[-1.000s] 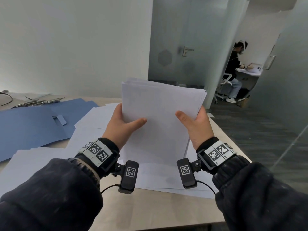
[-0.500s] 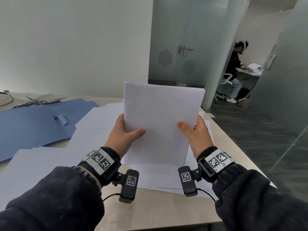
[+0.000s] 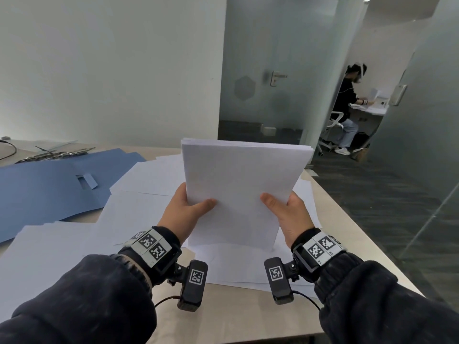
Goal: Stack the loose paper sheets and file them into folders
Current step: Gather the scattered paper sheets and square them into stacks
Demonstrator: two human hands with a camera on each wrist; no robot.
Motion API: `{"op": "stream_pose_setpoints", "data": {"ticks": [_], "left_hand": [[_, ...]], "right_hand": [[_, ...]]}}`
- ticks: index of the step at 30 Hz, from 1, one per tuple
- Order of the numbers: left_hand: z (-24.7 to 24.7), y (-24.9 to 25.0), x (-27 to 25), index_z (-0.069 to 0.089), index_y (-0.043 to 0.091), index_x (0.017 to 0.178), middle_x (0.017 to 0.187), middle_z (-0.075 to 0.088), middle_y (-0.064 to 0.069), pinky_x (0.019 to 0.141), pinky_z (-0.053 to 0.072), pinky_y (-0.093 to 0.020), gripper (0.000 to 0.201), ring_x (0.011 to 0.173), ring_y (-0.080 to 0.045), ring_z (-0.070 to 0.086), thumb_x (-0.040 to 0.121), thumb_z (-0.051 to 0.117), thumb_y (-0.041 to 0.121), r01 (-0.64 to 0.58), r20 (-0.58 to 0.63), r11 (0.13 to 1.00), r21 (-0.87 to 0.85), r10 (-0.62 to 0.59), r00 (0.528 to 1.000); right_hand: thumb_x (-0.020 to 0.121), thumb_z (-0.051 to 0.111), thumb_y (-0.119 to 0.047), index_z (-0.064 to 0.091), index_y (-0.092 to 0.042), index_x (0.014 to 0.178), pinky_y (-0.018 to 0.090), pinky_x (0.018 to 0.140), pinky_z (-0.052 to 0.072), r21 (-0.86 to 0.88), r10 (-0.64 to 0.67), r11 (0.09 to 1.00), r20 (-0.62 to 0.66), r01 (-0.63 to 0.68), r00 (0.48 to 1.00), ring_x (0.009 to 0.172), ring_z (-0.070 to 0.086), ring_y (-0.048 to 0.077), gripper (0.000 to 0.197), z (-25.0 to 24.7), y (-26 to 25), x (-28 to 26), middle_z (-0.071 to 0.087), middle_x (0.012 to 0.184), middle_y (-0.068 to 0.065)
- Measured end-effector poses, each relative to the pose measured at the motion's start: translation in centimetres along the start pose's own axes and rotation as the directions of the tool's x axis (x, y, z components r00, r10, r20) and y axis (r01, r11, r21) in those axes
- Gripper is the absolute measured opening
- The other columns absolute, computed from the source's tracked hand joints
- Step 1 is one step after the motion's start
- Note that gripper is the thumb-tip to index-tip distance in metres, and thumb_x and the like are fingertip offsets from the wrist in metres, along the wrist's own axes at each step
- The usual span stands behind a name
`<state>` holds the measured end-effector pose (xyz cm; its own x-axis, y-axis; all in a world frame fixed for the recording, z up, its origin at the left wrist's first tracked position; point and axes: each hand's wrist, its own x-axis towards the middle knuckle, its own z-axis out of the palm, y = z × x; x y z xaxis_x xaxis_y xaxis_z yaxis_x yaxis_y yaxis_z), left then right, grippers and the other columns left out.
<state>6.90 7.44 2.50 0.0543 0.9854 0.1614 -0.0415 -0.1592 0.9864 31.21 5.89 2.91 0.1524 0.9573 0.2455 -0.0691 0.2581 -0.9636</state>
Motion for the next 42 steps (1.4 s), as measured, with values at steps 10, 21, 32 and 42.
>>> {"op": "stream_pose_setpoints", "data": {"ticks": [10,21,32,42], "left_hand": [[0.0,0.5,0.3,0.073,0.02,0.113,0.105,0.078,0.002,0.089,0.056,-0.037,0.032,0.098,-0.019,0.075,0.082,0.079,0.019,0.082,0.03,0.996,0.028,-0.083,0.996],[-2.8,1.2,-1.5,0.071,0.029,0.108,0.102,0.078,0.007,0.092,0.057,-0.046,0.021,0.097,-0.019,0.073,0.087,0.068,0.032,0.073,-0.069,0.987,0.14,-0.064,0.996],[-15.5,4.0,-5.5,0.066,0.027,0.11,0.095,0.076,-0.001,0.088,0.059,-0.044,0.027,0.086,-0.024,0.073,0.099,0.044,0.016,0.241,-0.371,0.898,0.369,-0.095,0.924],[-27.9,2.0,-13.7,0.069,0.025,0.113,0.102,0.074,-0.004,0.09,0.057,-0.036,0.028,0.091,-0.026,0.072,0.092,0.056,0.012,0.561,-0.564,0.683,0.467,-0.259,0.784]], "right_hand": [[0.081,0.079,-0.025,0.073,-0.017,0.11,0.042,0.091,0.056,-0.011,0.058,0.998,-0.027,-0.058,0.998,0.098,0.074,0.021,0.031,-0.3,-0.2,-0.2,0.078,0.105,0.003],[0.088,0.074,-0.025,0.073,-0.017,0.106,0.032,0.084,0.057,-0.094,0.052,0.994,0.022,-0.05,0.998,0.098,0.074,0.018,0.02,2.7,-1.4,-0.6,0.078,0.102,-0.001],[0.087,0.053,-0.037,0.063,-0.014,0.109,0.036,0.072,0.053,-0.319,0.352,0.91,0.263,-0.263,0.898,0.082,0.067,0.028,0.034,15.3,0.7,-2.2,0.068,0.097,0.018],[0.091,0.055,-0.016,0.056,-0.009,0.087,0.021,0.044,0.022,-0.595,0.553,0.777,0.488,-0.207,0.675,0.045,0.046,0.016,0.008,25.7,3.7,-6.5,0.055,0.068,0.005]]}}
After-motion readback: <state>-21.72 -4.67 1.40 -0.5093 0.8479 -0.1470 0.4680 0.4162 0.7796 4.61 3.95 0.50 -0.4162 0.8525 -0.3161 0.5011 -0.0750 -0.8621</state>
